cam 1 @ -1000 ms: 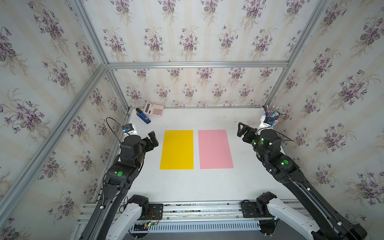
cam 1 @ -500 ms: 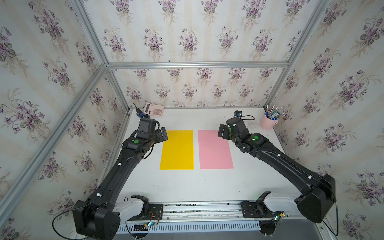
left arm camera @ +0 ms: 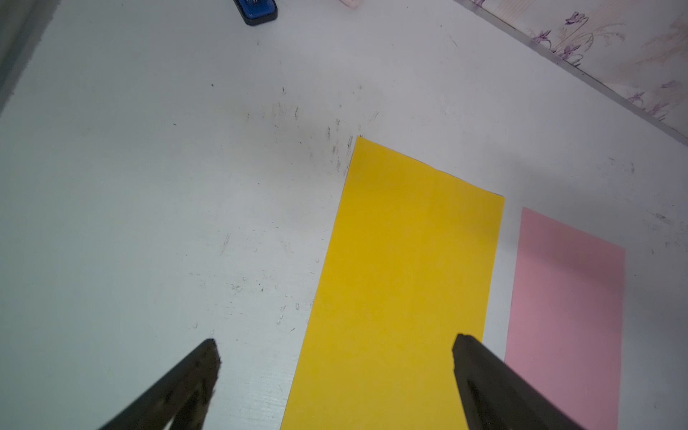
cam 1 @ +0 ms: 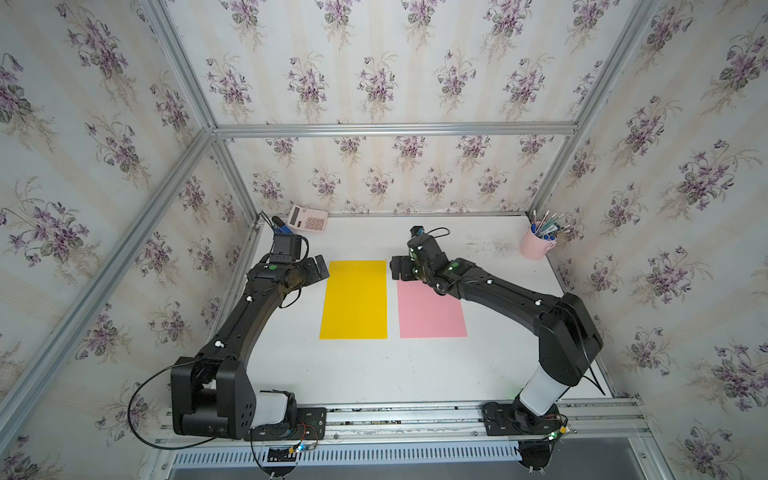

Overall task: Fold the rectangular paper in half along the long edge
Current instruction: Pick up the paper from the center of the board.

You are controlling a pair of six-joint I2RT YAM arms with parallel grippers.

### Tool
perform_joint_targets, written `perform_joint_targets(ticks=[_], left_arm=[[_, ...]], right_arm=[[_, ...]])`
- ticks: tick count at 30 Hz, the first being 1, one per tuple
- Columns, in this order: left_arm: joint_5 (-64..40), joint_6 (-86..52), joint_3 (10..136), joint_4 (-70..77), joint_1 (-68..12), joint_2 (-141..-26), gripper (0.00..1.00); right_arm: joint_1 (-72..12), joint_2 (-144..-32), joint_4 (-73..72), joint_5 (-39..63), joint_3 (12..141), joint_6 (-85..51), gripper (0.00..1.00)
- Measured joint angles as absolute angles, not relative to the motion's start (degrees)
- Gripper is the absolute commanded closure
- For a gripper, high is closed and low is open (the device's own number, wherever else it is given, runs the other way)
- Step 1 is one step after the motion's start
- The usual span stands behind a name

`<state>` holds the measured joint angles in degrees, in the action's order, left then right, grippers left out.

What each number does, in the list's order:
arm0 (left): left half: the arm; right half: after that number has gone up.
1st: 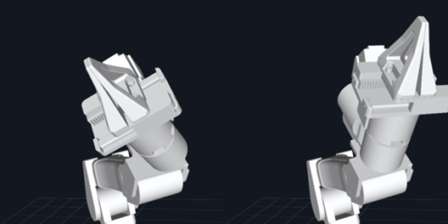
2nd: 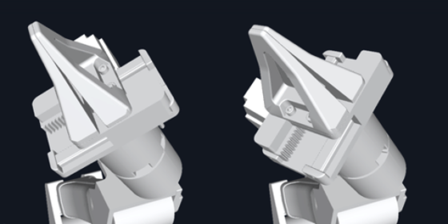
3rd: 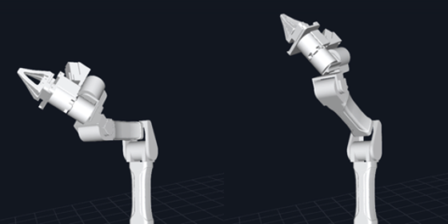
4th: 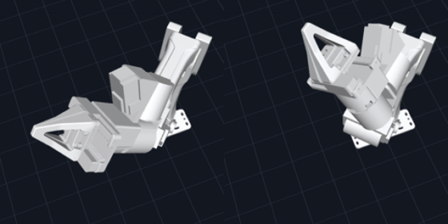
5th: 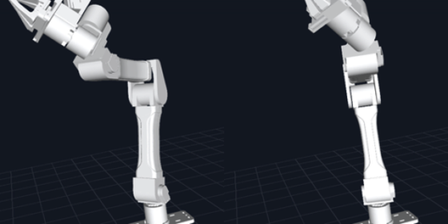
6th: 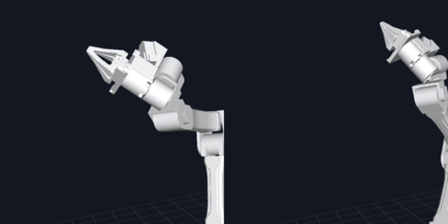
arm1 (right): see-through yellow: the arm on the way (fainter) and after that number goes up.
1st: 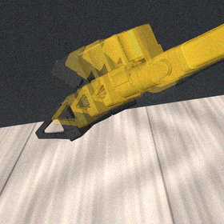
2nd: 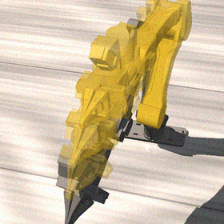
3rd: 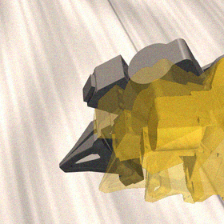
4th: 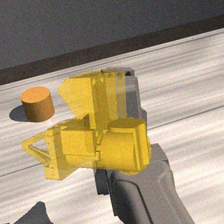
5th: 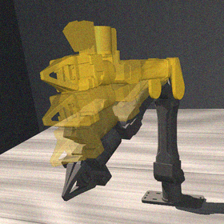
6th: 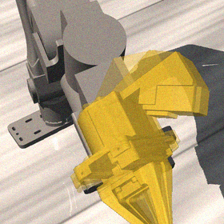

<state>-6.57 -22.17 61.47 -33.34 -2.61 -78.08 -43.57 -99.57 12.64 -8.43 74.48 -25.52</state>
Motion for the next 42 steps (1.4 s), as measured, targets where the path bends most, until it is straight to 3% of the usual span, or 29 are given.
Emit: perform_joint_targets(ticks=[4,6,11,17,22,29,38,42], left_arm=[[-9.98,-22.59,61.04,-33.36,-2.0,-81.41,0.57],[-10.61,-23.2,59.66,-33.28,-1.39,-83.94,0.73],[-11.97,-24.47,56.88,-34.0,-1.28,-87.9,0.99],[-11.25,-25.52,55.64,-33.85,-0.93,-90.78,1.0],[-10.55,-25.58,55.88,-33.06,-0.93,-92.23,0.9],[-8.93,-25.52,55.94,-32.36,-0.93,-91.72,0.87],[-9.26,-23.07,54.87,-26.87,-0.93,-91.44,0.99],[-11.11,-21.43,54.92,-24.67,-0.93,-91.96,1.0]], right_arm=[[-45.1,-102.1,12.29,-6.44,74.98,-28.16,0.05],[-46.59,-102.69,11.84,-6.13,74.17,-29.23,0.05],[-49.54,-105.82,11.86,-4.27,73.58,-32.21,0.05],[-49.87,-107.28,12.16,-3.99,73.41,-34.52,0.04],[-49.87,-108.22,12.19,-1.43,73.45,-34.98,0.04],[-48.8,-112.4,12.19,2.76,76.31,-35.97,0.04],[-44.95,-115.07,16.51,5.82,80.84,-34.65,0.04],[-45.15,-115.46,18.96,7.07,82.74,-33.3,0.04]])
